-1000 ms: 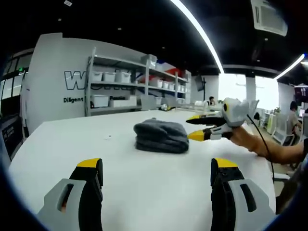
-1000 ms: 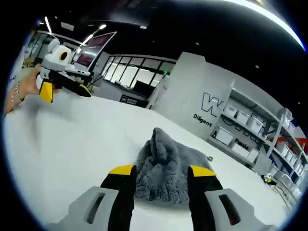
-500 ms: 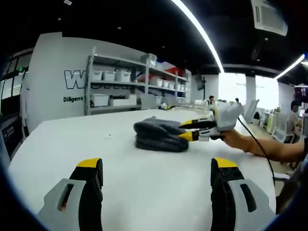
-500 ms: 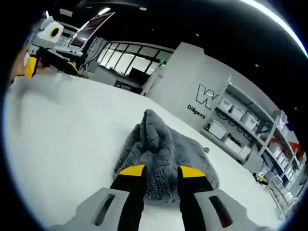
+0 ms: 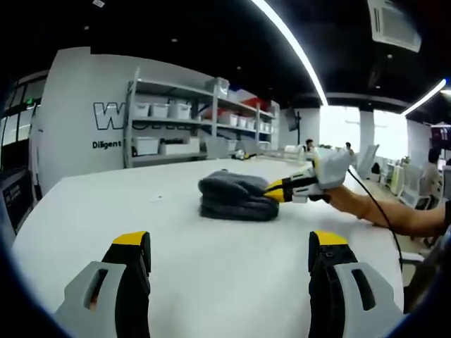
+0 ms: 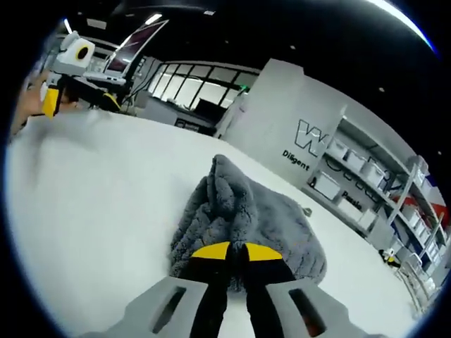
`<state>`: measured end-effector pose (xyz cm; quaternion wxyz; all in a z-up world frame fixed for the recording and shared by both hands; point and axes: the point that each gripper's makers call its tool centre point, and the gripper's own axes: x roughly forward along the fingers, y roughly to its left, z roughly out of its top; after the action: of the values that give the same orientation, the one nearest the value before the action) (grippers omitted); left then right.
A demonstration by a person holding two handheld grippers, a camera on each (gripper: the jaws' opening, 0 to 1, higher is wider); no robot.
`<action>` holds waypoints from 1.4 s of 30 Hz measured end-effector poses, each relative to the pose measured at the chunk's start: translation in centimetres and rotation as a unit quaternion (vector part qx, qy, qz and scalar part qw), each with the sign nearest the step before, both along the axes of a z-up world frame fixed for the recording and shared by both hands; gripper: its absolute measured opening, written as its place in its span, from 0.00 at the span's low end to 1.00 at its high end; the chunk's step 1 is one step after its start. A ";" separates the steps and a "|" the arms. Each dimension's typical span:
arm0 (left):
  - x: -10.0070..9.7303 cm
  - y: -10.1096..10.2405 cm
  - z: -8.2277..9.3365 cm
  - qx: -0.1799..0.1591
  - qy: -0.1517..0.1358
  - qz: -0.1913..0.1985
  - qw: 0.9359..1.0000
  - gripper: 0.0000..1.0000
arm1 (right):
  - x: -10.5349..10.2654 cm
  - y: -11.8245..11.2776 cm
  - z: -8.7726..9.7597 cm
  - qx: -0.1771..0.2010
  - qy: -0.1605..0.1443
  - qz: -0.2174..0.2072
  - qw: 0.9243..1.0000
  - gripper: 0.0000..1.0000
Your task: Open the folded towel by lifting each exposed corner and separating the folded layers until the towel lies flat within the target outline without major curled edges
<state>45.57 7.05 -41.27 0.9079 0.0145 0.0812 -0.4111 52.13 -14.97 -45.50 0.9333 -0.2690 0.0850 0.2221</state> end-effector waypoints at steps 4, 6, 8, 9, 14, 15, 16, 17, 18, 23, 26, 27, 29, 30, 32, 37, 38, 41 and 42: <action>-0.2 -0.2 0.2 -0.002 -0.003 -0.006 1.000 0.91 | 0.0 -1.2 0.1 0.007 0.008 -0.014 1.000 0.02; -0.1 -0.1 0.0 0.003 -0.002 -0.004 1.000 0.91 | 0.1 -2.5 0.1 0.003 0.010 -0.032 0.999 0.02; 0.1 0.0 0.0 0.003 -0.002 -0.003 1.000 0.91 | 0.4 -3.7 0.0 -0.009 0.007 -0.052 0.999 0.02; 0.1 0.0 0.0 0.002 -0.001 -0.003 1.000 0.91 | 0.5 -4.5 -0.2 -0.019 0.004 -0.068 0.998 0.02; 0.0 -0.1 -0.3 0.009 0.002 -0.002 1.000 0.91 | 1.3 -6.3 -0.1 -0.024 -0.003 -0.098 0.995 0.03; 0.1 -0.1 -0.2 0.008 0.002 -0.002 1.000 0.91 | 1.5 -6.6 -0.2 -0.023 -0.001 -0.104 0.994 0.03; 0.1 -0.1 -0.1 0.007 0.000 -0.003 1.000 0.91 | 1.7 -6.9 -0.2 -0.025 -0.002 -0.108 0.994 0.04; 0.1 -0.1 0.0 0.006 -0.001 -0.004 1.000 0.91 | 1.8 -7.4 -0.2 -0.029 -0.005 -0.119 0.993 0.05; 0.1 -0.2 0.1 0.005 -0.002 -0.004 1.000 0.91 | 1.8 -8.1 -0.1 -0.036 -0.007 -0.136 0.990 0.06; 0.1 -0.3 0.1 0.004 -0.002 -0.007 1.000 0.91 | 1.4 -9.2 0.6 -0.050 -0.017 -0.156 0.986 0.18; 0.1 -0.3 -0.1 0.006 0.002 -0.007 1.000 0.91 | 0.7 -8.5 1.3 -0.038 -0.018 -0.139 0.989 0.27; 0.1 -0.2 0.0 0.007 0.001 -0.006 1.000 0.91 | 0.3 -7.5 2.1 0.008 -0.018 -0.124 0.992 0.35; -0.2 -0.2 0.2 0.004 -0.003 -0.008 1.000 0.91 | -0.1 -6.0 3.1 0.039 -0.024 -0.096 0.994 0.42; -0.2 -0.3 0.2 0.003 -0.004 -0.009 1.000 0.91 | -0.3 -5.4 3.5 0.041 -0.027 -0.083 0.995 0.42; -0.3 -0.4 0.3 0.003 -0.004 -0.008 1.000 0.91 | -0.3 -4.4 4.0 0.036 -0.040 -0.071 0.996 0.41; -1.2 -0.9 0.6 0.007 -0.014 -0.012 1.000 0.91 | 0.1 -0.5 4.7 0.045 -0.057 -0.013 0.997 0.39; -1.3 -1.1 0.6 0.008 -0.016 -0.014 1.000 0.91 | 0.1 0.1 4.7 0.050 -0.060 -0.007 0.997 0.37; -1.8 -1.5 0.7 0.012 -0.021 -0.021 0.999 0.91 | 0.2 2.1 4.2 0.019 -0.055 0.021 0.998 0.37; -1.8 -1.5 0.6 0.013 -0.022 -0.021 0.999 0.91 | 0.1 2.6 3.9 -0.002 -0.055 0.028 0.998 0.38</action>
<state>43.82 5.58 -40.64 0.9003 0.0369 0.0665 -0.4286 52.27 -12.33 -41.60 0.9294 -0.2846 0.0267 0.2333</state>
